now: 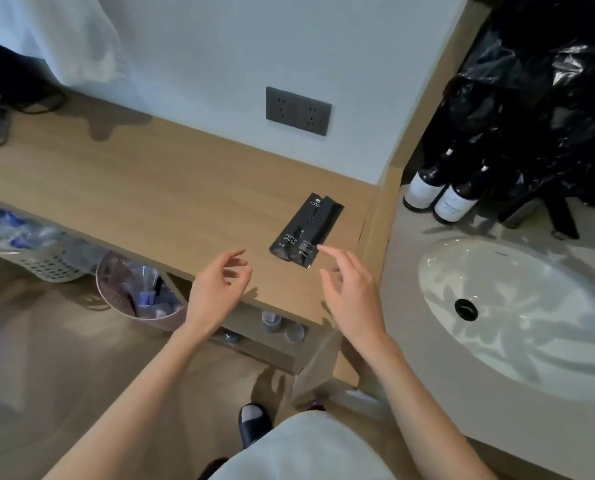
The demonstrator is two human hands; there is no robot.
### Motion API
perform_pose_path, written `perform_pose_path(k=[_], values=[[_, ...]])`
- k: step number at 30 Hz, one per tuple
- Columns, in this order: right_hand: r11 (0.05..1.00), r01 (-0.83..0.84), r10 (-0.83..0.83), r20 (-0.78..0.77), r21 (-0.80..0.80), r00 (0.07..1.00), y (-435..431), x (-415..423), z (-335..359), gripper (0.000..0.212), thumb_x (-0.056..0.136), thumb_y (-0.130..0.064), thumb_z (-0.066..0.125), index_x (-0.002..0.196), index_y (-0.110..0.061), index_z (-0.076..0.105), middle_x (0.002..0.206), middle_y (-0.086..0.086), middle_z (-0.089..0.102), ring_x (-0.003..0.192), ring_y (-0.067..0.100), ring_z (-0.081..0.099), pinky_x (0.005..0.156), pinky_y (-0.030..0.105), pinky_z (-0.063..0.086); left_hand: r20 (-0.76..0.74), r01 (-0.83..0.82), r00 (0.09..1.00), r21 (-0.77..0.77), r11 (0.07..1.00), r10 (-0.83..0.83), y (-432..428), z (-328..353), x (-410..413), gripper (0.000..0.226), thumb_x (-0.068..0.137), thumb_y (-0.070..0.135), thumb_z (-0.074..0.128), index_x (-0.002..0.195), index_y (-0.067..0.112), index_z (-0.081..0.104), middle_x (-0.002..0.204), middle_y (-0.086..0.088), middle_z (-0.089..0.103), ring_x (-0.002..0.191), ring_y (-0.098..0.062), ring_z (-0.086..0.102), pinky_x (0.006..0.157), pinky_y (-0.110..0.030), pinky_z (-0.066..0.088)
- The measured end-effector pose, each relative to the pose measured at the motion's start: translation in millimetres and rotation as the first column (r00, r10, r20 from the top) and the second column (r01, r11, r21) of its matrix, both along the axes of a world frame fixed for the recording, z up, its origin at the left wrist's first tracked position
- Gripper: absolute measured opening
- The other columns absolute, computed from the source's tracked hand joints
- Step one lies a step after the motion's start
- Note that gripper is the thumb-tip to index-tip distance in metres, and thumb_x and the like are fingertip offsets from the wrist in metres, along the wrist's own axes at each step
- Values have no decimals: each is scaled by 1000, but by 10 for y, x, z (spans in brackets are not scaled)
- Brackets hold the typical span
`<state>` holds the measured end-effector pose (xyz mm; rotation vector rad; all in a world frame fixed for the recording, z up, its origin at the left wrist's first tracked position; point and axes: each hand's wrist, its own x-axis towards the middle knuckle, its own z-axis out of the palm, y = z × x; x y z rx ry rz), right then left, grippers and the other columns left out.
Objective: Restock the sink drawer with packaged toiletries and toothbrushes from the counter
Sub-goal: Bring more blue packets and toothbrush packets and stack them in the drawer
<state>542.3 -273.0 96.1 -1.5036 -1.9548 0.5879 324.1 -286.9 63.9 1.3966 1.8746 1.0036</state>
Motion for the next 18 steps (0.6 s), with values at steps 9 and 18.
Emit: perform_pose_path(k=[9,18], values=[[952,255,-241,100,-166,965,784,-566,-598,43,92,-13,56,134,-24,49,138,-4,46,124,14,46,97,22,36,71,277,961,-229,933,-268,1153,-517,-155,54,92,29,60,141,13,44,135,-7,56,119,-18,56,92,-24,44],[765,531,-464,260,-364,847,1247,-824,-1025,53,93,-19,56,142,-28,38,149,4,33,135,24,35,104,38,39,101,460,885,-339,821,-454,1949,-1060,-76,58,89,28,62,139,8,42,129,-9,60,121,-24,55,103,-41,43]])
